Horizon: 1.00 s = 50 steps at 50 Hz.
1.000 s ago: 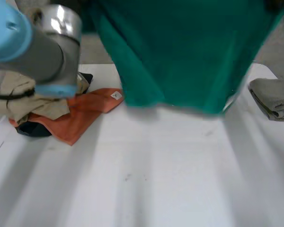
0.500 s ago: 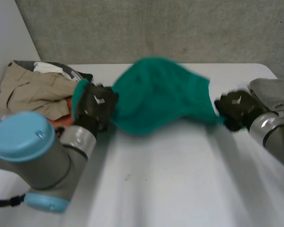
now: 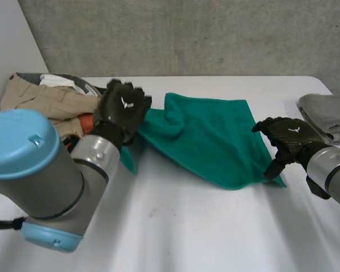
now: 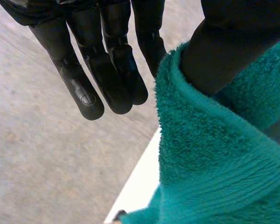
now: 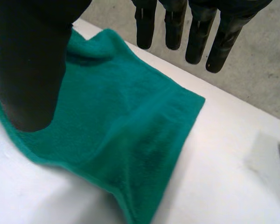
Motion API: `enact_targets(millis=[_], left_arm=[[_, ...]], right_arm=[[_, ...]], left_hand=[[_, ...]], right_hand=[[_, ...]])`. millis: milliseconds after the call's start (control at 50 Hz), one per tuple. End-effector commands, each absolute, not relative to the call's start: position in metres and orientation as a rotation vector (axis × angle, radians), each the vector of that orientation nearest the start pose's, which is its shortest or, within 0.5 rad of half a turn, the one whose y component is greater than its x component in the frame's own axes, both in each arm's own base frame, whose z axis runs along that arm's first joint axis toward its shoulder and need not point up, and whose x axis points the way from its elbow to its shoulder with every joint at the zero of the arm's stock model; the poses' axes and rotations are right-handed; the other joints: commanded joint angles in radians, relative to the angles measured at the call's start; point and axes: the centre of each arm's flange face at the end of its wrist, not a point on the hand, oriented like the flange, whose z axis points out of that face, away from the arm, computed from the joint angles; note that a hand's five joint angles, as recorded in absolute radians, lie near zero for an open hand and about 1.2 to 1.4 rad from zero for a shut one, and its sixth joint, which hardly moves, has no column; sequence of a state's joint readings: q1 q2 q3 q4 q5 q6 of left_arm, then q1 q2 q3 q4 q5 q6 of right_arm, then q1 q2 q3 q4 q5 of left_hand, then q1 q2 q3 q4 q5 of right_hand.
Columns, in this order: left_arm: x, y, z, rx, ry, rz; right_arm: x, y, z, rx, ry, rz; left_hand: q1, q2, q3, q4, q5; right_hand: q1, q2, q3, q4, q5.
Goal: Fold the laundry.
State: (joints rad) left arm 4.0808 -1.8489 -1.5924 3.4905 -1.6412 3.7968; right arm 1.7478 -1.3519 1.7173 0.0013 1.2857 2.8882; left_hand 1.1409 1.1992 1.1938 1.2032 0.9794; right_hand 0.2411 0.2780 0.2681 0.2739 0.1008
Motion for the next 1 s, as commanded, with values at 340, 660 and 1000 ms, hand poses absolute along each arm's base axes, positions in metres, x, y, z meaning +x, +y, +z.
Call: enact_targets(millis=[340,660,1000], left_arm=[[-0.330,-0.231,0.312,1.044,1.715,-2.460],[-0.309,-0.235,0.337,0.904,1.703,-2.523],[-0.287,-0.211,0.255,1.151,2.062,-2.080]], right_arm=[[0.294,-0.238,0.157,-0.249,2.185,-1.477],[0.238,-0.308,0.136,-0.403,2.463,-1.793],[0.159,-0.307,0.259,-1.089,2.438,-2.047]], left_hand=[[0.255,0.197,0.202,0.193,0.242],[0.255,0.197,0.202,0.193,0.242],[0.255,0.197,0.202,0.193,0.242]], right_hand=[[-0.018,-0.055,-0.045,-0.051,-0.052],[1.132,1.096,1.105,1.100,1.098],[1.155,1.118,1.128,1.122,1.121]])
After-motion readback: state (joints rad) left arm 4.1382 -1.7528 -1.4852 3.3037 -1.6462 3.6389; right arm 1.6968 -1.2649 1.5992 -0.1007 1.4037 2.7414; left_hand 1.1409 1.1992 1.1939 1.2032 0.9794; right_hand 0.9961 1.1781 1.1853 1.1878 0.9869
